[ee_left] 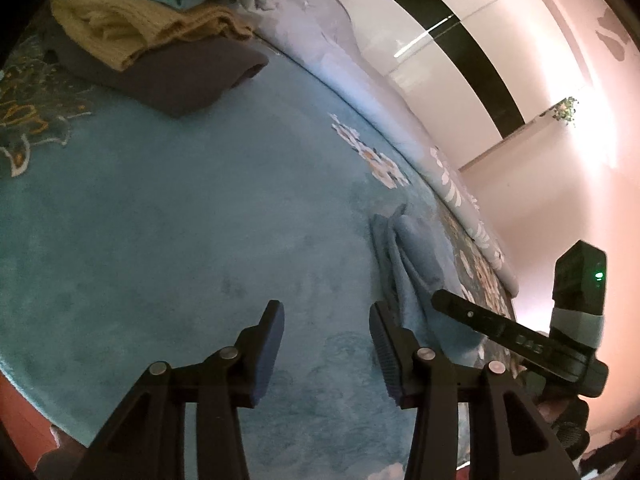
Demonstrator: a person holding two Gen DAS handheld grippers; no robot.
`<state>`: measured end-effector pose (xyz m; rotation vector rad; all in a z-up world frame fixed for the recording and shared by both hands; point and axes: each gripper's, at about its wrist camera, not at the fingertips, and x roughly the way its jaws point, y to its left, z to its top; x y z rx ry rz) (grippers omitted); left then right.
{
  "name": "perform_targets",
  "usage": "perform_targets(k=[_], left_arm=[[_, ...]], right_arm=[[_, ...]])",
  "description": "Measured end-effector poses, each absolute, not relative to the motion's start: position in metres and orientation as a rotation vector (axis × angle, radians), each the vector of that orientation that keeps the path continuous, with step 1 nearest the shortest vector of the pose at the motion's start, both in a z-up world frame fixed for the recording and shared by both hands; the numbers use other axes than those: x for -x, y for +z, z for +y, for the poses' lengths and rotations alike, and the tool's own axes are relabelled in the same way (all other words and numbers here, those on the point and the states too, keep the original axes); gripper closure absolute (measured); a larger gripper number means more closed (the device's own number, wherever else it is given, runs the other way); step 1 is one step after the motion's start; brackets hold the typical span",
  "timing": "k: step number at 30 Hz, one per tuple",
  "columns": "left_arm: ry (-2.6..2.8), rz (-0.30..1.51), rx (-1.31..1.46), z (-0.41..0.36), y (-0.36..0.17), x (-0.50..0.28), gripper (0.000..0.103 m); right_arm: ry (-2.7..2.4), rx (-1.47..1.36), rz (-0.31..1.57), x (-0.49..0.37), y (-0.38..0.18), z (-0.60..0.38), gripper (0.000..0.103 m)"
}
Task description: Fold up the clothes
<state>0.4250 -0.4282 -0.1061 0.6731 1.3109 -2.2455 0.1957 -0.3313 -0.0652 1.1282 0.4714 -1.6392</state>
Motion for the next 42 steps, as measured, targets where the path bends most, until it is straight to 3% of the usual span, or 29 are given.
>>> perform_targets(k=[5,9,16,27,31,35,39,42], left_arm=[[-2.332,1.289,-0.691,-0.418,-0.099,-0.408,0.053],[-2.487,1.256,-0.697,-0.402,-0.08,-0.377,0.046],[-2.679,1.018,-0.802,-0.37,-0.058,-0.314,0.043],[-2.687,1.017,-0.946,-0.36,-0.092,-0.298,0.048],[-2.656,1.095,-0.996,-0.361,-0.107,-0.304,0.048],[-2.714,1.188,-0.902,-0.365,-0.095,-0.309,0.048],[-2.698,1.155,-0.957,-0.366,-0.09,-0.296,0.048],[-2.686,1.185,-0.933,-0.367,-0.095,-0.298,0.054]], right_arm=[[-1.449,-1.117,0.288,-0.196,-0.046,-0.316,0.07],[-1.615,-1.075,0.179,-0.16,-0.027,-0.288,0.069],[-1.659,-1.203,0.07,-0.118,-0.05,-0.26,0.069],[-1.649,-1.344,-0.024,-0.085,-0.086,-0.238,0.069],[-1.638,-1.352,-0.035,-0.083,-0.09,-0.237,0.069],[-1.634,-1.355,-0.033,-0.082,-0.09,-0.237,0.069],[-1.635,-1.364,-0.03,-0.081,-0.089,-0.239,0.069],[-1.636,-1.365,-0.025,-0.08,-0.086,-0.239,0.069]])
